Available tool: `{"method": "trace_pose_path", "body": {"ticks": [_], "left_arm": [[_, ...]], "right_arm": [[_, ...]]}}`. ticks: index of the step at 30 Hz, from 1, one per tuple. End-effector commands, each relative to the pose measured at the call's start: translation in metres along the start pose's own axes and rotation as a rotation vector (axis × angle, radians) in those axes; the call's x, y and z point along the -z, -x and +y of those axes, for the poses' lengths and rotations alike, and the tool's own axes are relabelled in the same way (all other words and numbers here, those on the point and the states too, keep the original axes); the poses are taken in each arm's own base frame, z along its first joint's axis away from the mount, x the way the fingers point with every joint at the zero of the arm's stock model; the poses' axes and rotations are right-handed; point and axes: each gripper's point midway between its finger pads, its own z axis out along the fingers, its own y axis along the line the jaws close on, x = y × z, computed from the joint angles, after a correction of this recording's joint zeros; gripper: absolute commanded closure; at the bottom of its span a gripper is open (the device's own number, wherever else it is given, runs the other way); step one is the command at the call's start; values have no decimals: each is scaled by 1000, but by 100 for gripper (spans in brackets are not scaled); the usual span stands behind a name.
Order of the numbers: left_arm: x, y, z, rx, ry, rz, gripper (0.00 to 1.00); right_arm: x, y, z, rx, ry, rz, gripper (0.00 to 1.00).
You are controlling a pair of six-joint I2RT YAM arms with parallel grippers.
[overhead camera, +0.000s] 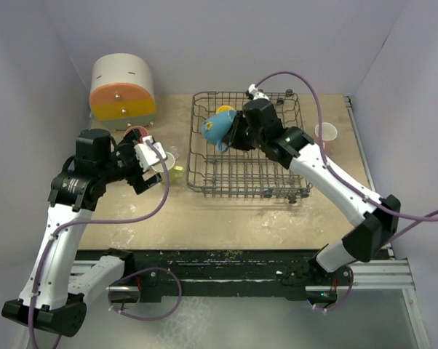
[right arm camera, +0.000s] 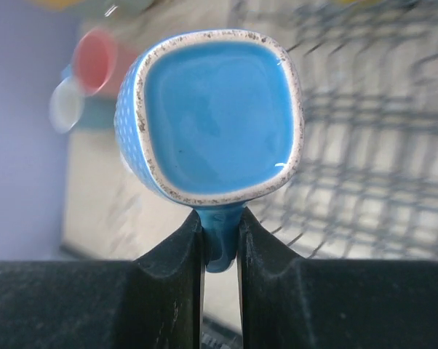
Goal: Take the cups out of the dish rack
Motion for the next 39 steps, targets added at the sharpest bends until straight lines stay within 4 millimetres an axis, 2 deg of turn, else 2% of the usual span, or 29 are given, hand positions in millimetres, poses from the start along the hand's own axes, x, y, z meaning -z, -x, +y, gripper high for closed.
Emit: {"method": "trace_pose_path", "body": {"ticks": [1, 6, 12, 17, 19, 23, 25, 27, 36, 39], "left_arm": [[1, 20, -5, -192, -40, -113, 1], [15, 37, -23, -276, -79, -223, 1], [28, 63, -26, -290, -58, -340, 1], [37, 86, -32, -298, -80, -446, 0], [38, 92, -34, -292, -93, -471, 0], [41, 100, -26, -287, -66, -490, 4], [43, 104, -23, -288, -52, -501, 10], [47, 110, -22, -287, -44, -519, 23], [52, 124, -27, -206, -91, -572, 51], [50, 122, -31, -192, -120, -573, 72]], "right_arm": [[66, -17, 87, -84, 507, 105, 100], [112, -42, 119, -213, 816, 211, 100], [156, -52, 142, -335, 1064, 282, 100], [178, -53, 154, -401, 1172, 303, 100], [178, -62, 153, -427, 1185, 322, 100], [188, -66, 159, -459, 1224, 330, 100], [192, -69, 161, -479, 1238, 335, 100], [195, -73, 162, -489, 1242, 337, 100], [211, -82, 178, -561, 1321, 343, 100], [213, -85, 180, -566, 1328, 350, 98]]}}
